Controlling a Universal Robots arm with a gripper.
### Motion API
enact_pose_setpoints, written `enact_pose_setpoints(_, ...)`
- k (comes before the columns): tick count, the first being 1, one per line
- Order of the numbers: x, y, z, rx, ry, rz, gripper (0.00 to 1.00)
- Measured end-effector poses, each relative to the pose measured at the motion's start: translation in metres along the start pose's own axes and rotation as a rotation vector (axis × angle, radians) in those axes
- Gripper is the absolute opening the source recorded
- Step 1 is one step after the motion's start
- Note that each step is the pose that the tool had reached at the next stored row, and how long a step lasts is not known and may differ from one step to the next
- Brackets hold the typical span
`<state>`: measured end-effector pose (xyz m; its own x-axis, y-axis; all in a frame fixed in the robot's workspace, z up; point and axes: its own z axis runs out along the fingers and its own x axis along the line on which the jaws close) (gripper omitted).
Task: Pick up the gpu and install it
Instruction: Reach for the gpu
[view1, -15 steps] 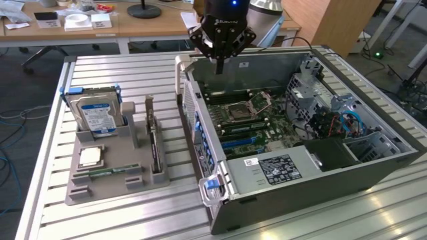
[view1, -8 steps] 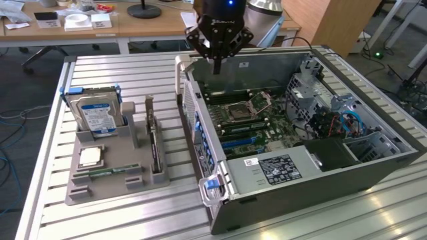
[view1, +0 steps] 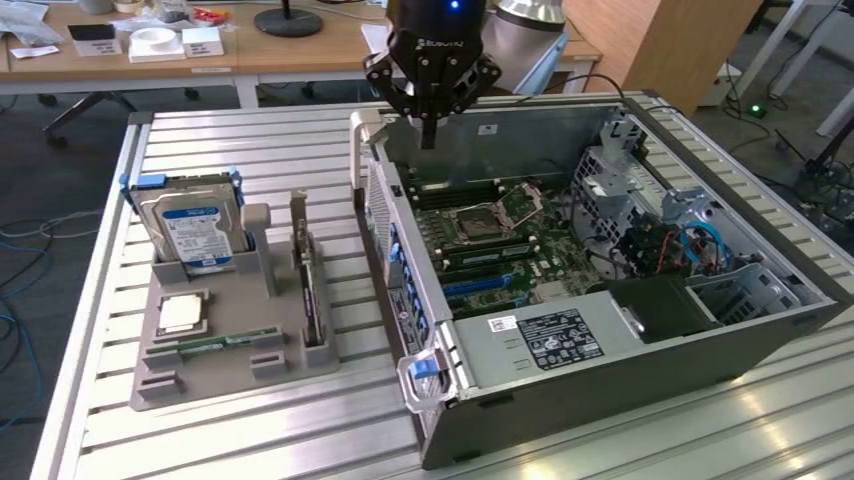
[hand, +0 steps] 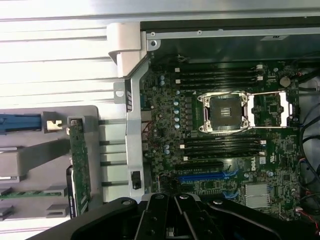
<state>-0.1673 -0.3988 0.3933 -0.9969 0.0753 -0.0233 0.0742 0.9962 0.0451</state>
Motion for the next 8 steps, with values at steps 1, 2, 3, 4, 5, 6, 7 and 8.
enact_pose_setpoints(1,0.0007,-0.0001,0.0000,0.0000,0.0000,0.000,0.11)
enact_pose_setpoints(2,0.0013,-0.0001,0.0000,0.0000,0.0000,0.000,0.11)
enact_pose_setpoints(3,0.0020,-0.0002,0.0000,0.0000,0.0000,0.000,0.11)
enact_pose_setpoints(4,0.0027,-0.0002,-0.0001,0.0000,-0.0001,0.000,0.11)
enact_pose_setpoints(5,0.0035,-0.0003,-0.0001,0.0000,-0.0001,0.000,0.11)
enact_pose_setpoints(6,0.0045,-0.0003,-0.0001,0.0000,0.0000,0.000,0.11)
enact_pose_setpoints(7,0.0054,-0.0004,-0.0001,0.0000,-0.0001,0.000,0.11)
enact_pose_setpoints(8,0.0065,-0.0005,-0.0002,0.0000,0.0000,0.000,0.11)
